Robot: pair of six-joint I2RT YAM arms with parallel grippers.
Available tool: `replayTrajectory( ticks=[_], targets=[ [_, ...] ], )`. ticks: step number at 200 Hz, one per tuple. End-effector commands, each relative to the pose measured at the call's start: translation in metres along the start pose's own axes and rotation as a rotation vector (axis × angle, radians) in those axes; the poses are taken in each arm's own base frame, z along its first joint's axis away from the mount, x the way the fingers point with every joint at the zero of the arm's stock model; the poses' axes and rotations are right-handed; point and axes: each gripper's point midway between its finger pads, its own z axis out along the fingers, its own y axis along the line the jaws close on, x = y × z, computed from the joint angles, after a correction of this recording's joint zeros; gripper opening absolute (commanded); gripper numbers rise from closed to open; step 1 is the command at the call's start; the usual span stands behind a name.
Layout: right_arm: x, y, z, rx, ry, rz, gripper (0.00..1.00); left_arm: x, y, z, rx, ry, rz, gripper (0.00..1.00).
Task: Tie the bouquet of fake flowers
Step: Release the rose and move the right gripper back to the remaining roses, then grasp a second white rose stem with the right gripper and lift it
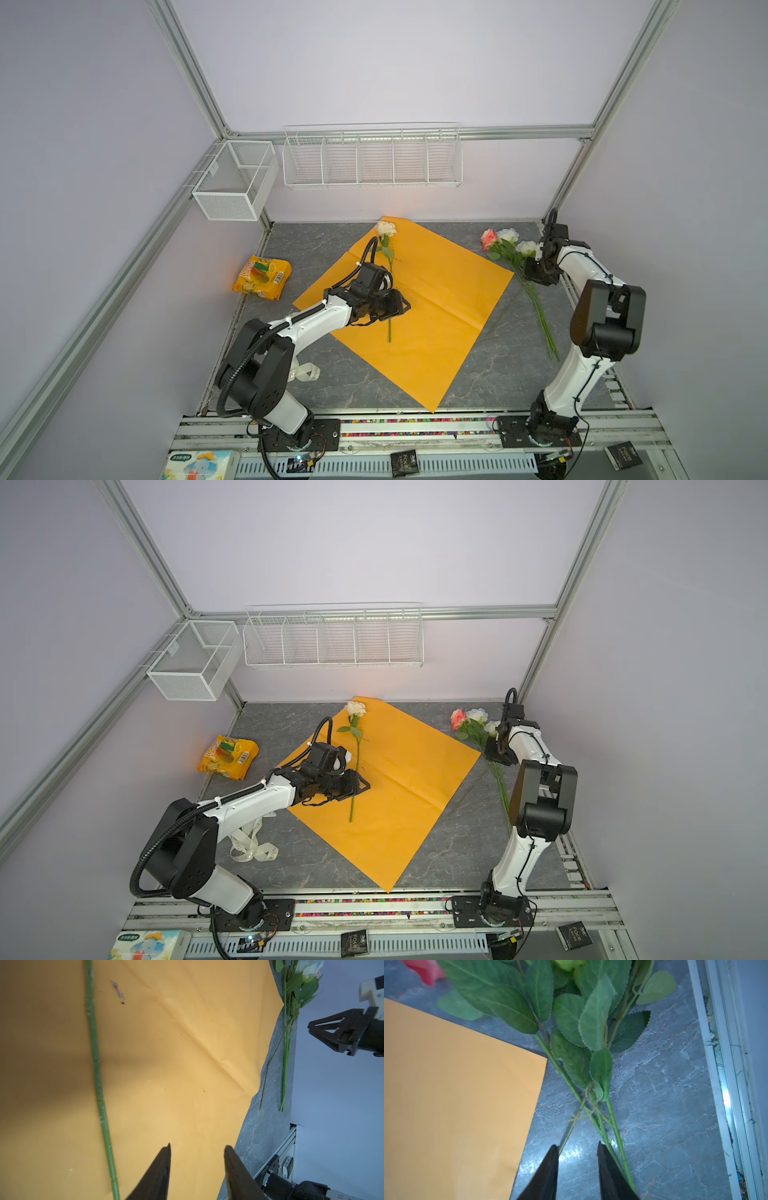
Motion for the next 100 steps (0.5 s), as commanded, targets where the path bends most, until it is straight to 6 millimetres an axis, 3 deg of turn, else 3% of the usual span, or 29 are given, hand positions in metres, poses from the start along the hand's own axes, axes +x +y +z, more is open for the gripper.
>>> replayTrajectory(
  ticks=[1,29,75,100],
  targets=[
    [-0.001,-0.012,0.005,0.002,0.034,-0.031,0.34,-0.002,-0.005,0.007,0.012,0.012,-0.009,0.43],
    [0.002,-0.006,0.019,-0.042,0.078,-0.021,0.32,0.0,0.002,0.012,-0.007,0.02,-0.019,0.43],
    [-0.019,-0.003,0.026,-0.077,0.044,0.067,0.35,0.001,0.004,0.013,-0.024,0.031,-0.019,0.43],
    [-0.019,-0.002,0.042,-0.077,0.09,0.081,0.34,0.0,0.005,0.014,-0.025,0.031,-0.024,0.43]
  ],
)
